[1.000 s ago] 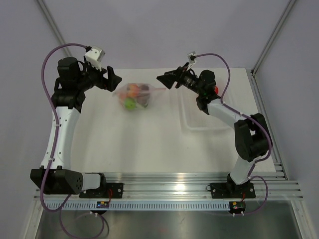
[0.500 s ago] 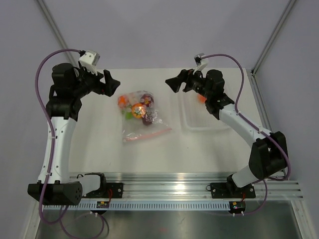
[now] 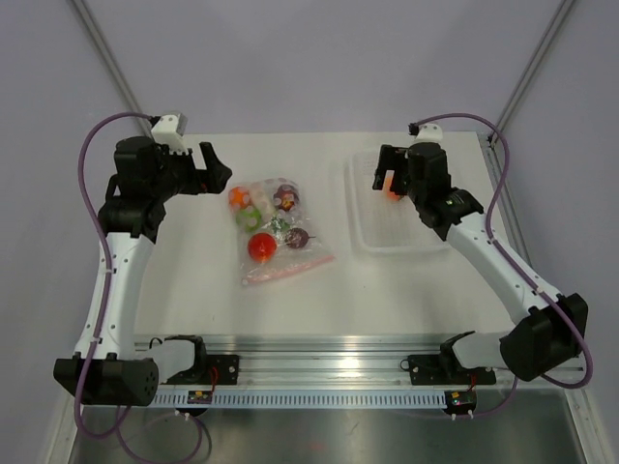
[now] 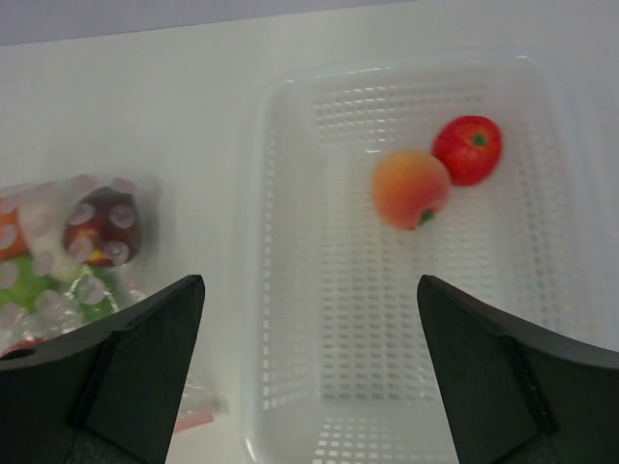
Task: Place the food in the zip-top bag and seal the zipper
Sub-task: Reset both arms
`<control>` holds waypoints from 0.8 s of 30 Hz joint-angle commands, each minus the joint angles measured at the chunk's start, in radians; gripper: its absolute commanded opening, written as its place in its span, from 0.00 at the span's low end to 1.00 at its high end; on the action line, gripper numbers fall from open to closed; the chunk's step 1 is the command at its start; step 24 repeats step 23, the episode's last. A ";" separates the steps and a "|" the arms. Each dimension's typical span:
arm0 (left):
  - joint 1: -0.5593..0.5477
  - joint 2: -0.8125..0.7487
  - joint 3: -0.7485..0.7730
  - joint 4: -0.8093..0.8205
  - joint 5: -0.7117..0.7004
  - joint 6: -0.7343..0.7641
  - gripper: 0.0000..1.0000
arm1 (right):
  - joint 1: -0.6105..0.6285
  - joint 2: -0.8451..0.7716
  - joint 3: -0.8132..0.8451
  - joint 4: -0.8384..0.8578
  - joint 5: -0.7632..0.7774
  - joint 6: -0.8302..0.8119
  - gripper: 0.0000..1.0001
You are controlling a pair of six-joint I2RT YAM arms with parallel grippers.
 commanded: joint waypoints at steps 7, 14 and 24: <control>-0.012 -0.120 -0.141 0.039 -0.142 -0.122 0.99 | 0.000 -0.103 0.003 -0.397 0.386 0.125 0.99; -0.014 -0.173 -0.226 0.037 -0.170 -0.145 0.99 | 0.000 -0.208 -0.124 -0.380 0.409 0.166 1.00; -0.015 -0.208 -0.288 0.027 -0.215 -0.142 0.99 | -0.002 -0.258 -0.182 -0.349 0.400 0.200 0.99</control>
